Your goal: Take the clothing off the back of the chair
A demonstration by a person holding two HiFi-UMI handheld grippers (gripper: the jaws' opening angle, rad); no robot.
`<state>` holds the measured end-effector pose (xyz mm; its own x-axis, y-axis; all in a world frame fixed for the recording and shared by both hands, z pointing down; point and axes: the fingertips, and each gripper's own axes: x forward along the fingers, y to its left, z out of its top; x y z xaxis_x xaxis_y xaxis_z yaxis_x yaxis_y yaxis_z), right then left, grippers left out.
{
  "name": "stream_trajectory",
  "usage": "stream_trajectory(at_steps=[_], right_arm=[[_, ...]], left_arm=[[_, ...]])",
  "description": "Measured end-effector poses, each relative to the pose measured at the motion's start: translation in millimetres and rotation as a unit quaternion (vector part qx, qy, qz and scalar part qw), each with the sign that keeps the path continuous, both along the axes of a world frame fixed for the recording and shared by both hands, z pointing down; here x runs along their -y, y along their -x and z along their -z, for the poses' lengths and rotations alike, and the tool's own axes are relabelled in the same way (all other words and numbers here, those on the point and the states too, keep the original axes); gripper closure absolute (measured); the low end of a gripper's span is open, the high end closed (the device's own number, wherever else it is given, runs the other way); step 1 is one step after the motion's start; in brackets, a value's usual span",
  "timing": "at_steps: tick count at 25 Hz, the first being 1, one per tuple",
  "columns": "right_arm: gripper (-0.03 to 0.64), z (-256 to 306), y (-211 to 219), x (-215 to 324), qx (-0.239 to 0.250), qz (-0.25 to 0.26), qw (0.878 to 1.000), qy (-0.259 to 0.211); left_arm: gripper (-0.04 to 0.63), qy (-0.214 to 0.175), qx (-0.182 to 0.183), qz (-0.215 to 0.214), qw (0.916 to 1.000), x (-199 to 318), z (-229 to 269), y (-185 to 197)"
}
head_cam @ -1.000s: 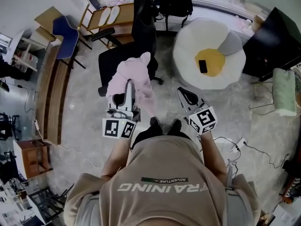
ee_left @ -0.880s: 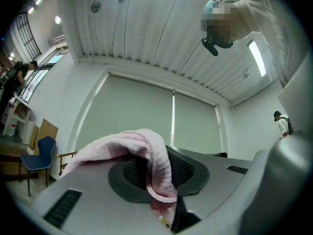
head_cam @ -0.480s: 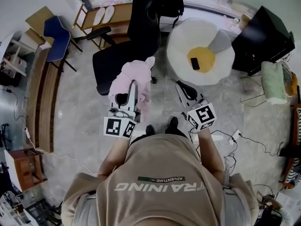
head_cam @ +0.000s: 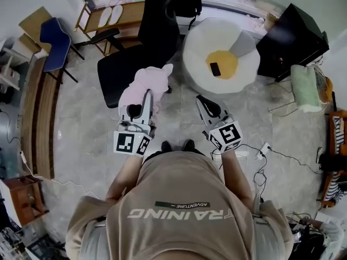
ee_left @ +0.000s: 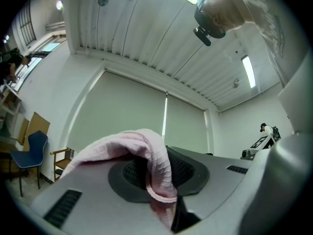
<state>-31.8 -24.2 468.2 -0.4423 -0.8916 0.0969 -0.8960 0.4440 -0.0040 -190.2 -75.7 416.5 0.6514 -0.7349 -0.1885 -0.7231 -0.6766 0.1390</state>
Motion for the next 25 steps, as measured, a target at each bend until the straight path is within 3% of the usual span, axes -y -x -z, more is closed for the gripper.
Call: stream_trajectory(at_steps=[6,25], right_arm=[[0.58,18.5,-6.6,11.3,-0.004,0.006,1.0,-0.026],[0.58,29.4,-15.1,5.9,-0.022,0.039,0.998,-0.04]], left_arm=[[0.506,-0.011,0.005,0.014,0.9998,-0.7,5.1,0.7],[0.506,-0.029,0.014,0.023,0.9992,-9.2,26.2,-15.5]])
